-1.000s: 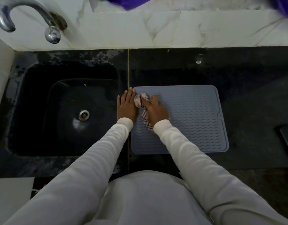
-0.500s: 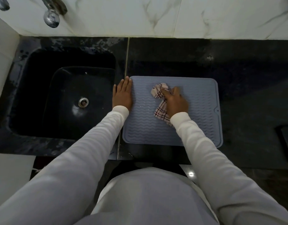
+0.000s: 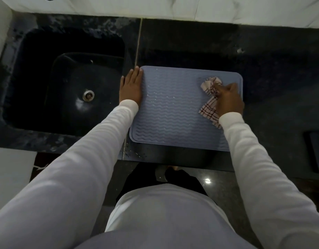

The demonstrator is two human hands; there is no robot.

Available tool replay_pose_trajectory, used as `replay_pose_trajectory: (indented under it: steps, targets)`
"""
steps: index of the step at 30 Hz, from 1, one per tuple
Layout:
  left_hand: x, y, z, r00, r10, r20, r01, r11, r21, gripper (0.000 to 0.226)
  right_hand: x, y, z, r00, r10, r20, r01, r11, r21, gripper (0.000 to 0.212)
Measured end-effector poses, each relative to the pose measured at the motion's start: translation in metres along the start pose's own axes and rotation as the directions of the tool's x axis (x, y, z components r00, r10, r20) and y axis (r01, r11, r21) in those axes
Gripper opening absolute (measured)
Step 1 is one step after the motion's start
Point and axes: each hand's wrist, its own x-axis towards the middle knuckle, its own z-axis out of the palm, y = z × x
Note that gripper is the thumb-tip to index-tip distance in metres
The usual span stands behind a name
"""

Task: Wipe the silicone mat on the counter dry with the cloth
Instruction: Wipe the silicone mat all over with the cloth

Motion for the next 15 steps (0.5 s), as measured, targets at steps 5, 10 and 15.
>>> replay_pose_trajectory:
  steps: [5, 10, 15]
  targets:
    - [0.0, -0.002, 0.0, 1.0, 0.011, 0.001, -0.011, 1.0, -0.013, 0.059, 0.006, 0.025, -0.014, 0.993, 0.114, -0.008, -0.114, 0.992, -0.045, 0.037]
    - [0.0, -0.007, -0.004, 0.998, 0.049, 0.027, -0.048, 0.998, -0.028, 0.061, 0.006, 0.037, -0.026, 0.956, 0.291, -0.036, -0.29, 0.957, 0.019, 0.043]
    - [0.001, -0.011, 0.0, 0.998, 0.058, 0.004, -0.057, 0.996, -0.061, 0.06, -0.002, 0.01, -0.036, 0.976, 0.213, -0.054, -0.214, 0.977, -0.002, 0.036]
